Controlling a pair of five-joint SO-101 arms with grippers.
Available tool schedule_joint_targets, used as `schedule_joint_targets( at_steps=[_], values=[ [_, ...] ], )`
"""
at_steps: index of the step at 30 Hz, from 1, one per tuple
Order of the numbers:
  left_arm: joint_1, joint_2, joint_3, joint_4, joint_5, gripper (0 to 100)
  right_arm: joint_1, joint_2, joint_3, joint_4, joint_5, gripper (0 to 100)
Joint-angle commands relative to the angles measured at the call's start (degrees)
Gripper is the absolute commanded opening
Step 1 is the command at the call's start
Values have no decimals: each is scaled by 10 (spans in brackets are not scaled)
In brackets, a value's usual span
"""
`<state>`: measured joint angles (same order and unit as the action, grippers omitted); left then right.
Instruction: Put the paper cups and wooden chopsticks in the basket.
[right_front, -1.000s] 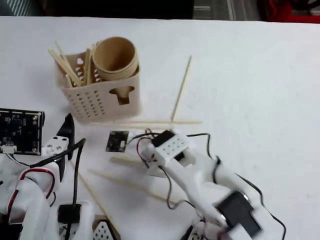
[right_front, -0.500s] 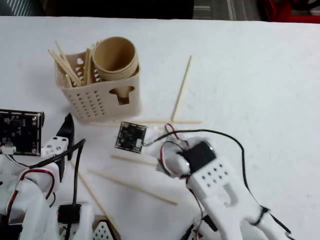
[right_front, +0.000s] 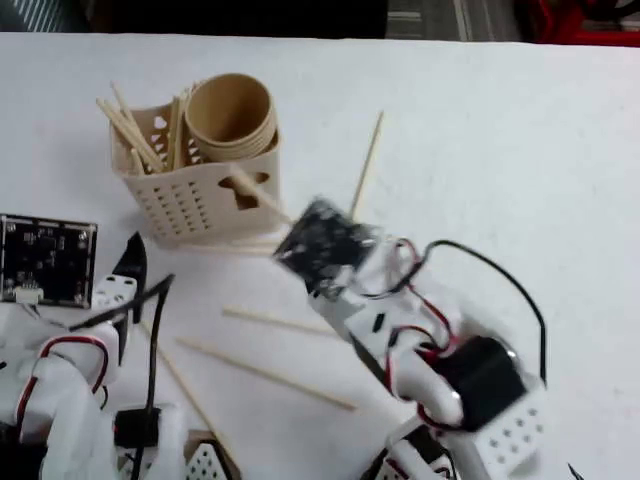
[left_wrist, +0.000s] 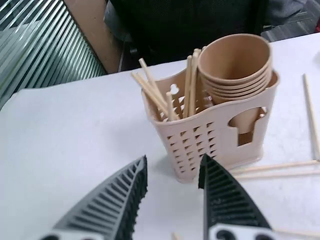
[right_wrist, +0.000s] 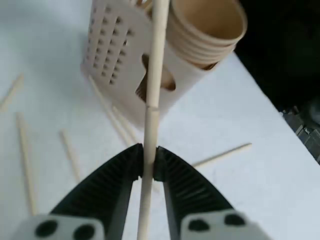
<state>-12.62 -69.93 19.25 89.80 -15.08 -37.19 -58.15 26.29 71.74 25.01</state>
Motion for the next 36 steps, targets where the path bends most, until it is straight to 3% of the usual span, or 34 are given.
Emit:
schedule_joint_targets(
  at_steps=[1, 7, 13, 27, 36],
  values=[
    [-54, -3, 27, -24, -7, 177, 4, -9, -61, -48, -64, 19],
    [-155, -3, 127, -103, -9, 179, 4, -9, -65, -194, -185, 19],
    [-192, -3, 243, -178, -9, 177, 4, -7, -65, -370, -274, 19],
    [-190, -3, 469, -373, -4, 177, -63, 234, -66, -736, -270, 19],
    [-191, -3, 497, -382, 50, 177, -59, 393, -125, -752, -270, 19]
  ],
)
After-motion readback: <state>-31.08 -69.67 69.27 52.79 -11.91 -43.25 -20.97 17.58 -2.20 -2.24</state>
